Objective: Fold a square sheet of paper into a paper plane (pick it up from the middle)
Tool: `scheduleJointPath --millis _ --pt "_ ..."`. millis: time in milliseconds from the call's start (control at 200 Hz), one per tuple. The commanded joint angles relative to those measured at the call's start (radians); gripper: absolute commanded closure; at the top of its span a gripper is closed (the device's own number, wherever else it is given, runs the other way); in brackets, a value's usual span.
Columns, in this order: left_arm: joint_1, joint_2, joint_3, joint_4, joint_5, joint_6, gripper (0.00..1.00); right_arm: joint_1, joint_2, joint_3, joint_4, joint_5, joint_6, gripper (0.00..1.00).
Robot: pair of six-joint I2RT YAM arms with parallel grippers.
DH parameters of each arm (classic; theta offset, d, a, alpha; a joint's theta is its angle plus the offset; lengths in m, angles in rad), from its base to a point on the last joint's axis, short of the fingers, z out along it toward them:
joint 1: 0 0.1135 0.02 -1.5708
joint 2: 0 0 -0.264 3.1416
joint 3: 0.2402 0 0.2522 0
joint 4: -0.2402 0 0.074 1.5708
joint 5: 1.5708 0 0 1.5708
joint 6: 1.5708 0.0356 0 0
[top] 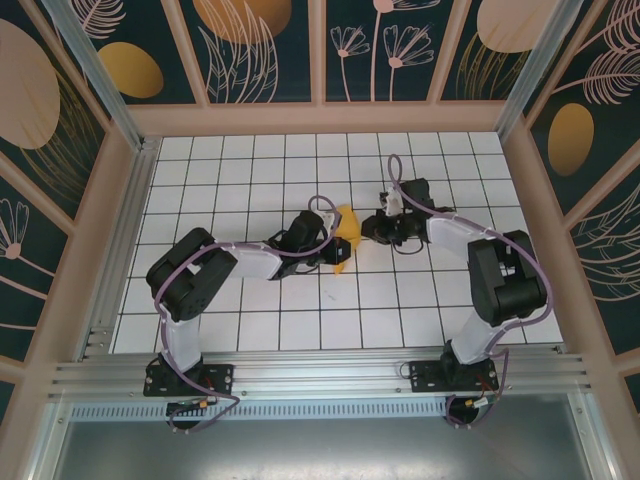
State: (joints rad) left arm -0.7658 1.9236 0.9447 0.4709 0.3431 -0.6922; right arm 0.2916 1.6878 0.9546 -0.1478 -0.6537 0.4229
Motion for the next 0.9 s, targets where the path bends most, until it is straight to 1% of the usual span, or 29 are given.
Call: scheduleJointPath --millis 0,135,205,345,400,465,691,891 --pt "0.024 0.022 -0.002 0.045 0.056 -0.001 0.87 0.014 0.042 0.04 0.031 0.03 0.023 0.85" --pt "0.048 0.032 -0.006 0.054 0.098 -0.002 0.87 0.019 0.07 0.086 0.001 0.073 0.021 0.85" --pt "0.057 0.04 -0.008 0.058 0.112 -0.005 0.86 0.023 0.057 0.088 -0.007 0.099 0.03 0.86" --pt "0.072 0.059 -0.012 0.082 0.148 -0.024 0.86 0.027 0.053 0.068 -0.003 0.096 0.042 0.86" --pt "0.077 0.068 -0.017 0.107 0.162 -0.037 0.86 0.03 0.063 0.068 -0.018 0.108 0.04 0.88" --pt "0.083 0.077 -0.018 0.121 0.179 -0.049 0.86 0.036 0.068 0.052 0.006 0.096 0.05 0.88" --pt "0.088 0.085 -0.025 0.157 0.196 -0.072 0.85 0.043 0.104 0.059 0.037 0.078 0.069 0.89" --pt "0.091 0.087 -0.026 0.163 0.204 -0.078 0.85 0.048 0.141 0.103 0.028 0.104 0.063 0.89"
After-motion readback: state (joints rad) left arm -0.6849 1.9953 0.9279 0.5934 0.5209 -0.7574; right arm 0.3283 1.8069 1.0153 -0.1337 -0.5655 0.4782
